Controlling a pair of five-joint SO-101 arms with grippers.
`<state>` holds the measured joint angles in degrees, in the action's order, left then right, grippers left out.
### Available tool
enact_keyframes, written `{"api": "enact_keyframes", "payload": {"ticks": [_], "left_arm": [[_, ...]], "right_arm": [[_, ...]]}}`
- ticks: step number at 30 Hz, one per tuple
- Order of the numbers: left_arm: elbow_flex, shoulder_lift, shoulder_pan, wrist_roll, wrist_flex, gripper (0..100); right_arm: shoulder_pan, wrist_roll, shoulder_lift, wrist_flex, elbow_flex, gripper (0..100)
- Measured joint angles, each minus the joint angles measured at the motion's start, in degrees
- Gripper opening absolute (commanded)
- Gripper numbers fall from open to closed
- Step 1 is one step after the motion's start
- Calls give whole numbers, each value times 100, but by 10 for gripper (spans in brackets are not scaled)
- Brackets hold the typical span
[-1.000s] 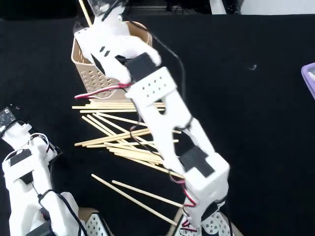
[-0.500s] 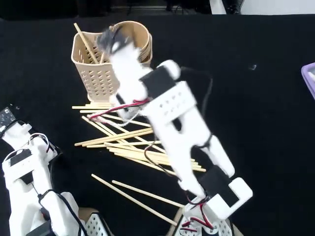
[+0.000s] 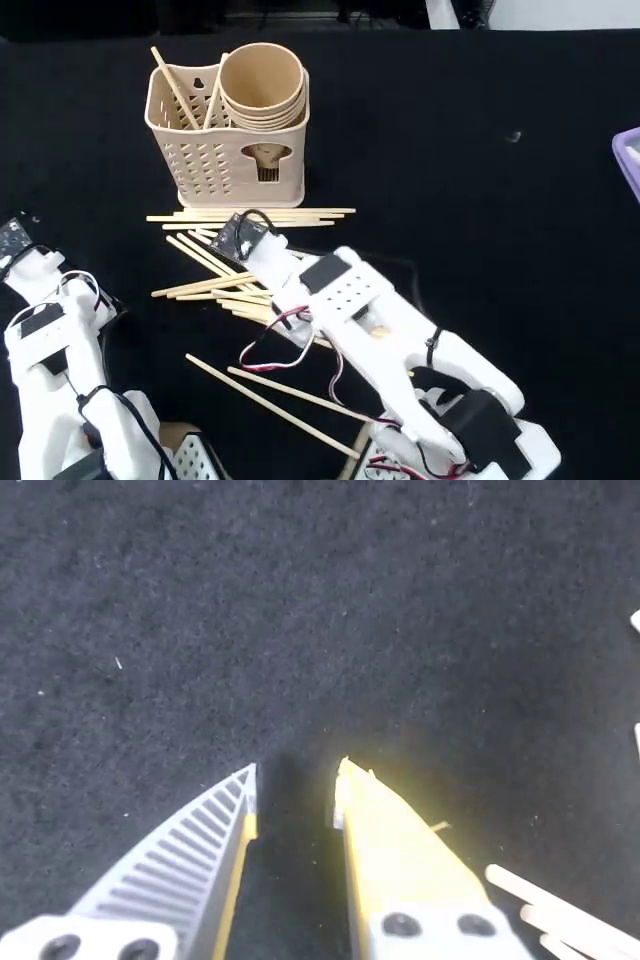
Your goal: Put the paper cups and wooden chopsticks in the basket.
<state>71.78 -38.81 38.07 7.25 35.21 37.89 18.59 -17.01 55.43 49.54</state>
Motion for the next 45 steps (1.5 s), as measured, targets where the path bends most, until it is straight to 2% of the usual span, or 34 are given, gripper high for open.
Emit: {"api": "enact_keyframes", "payload": {"ticks": [6, 10, 17, 27, 36, 45], "left_arm": [[0, 0, 0, 0, 0, 134], [0, 0, 0, 0, 0, 134], [0, 0, 0, 0, 0, 134], [0, 0, 0, 0, 0, 134], [0, 0, 0, 0, 0, 134], [0, 0, 0, 0, 0, 134]], "right_arm": [[264, 44, 554, -747, 9, 155], [308, 211, 1134, -949, -202, 6], [308, 457, 1257, -721, -519, 11], [308, 457, -308, 26, -519, 11], [343, 431, -589, -510, -527, 11], [598, -9, -580, -624, -2488, 11]]}}
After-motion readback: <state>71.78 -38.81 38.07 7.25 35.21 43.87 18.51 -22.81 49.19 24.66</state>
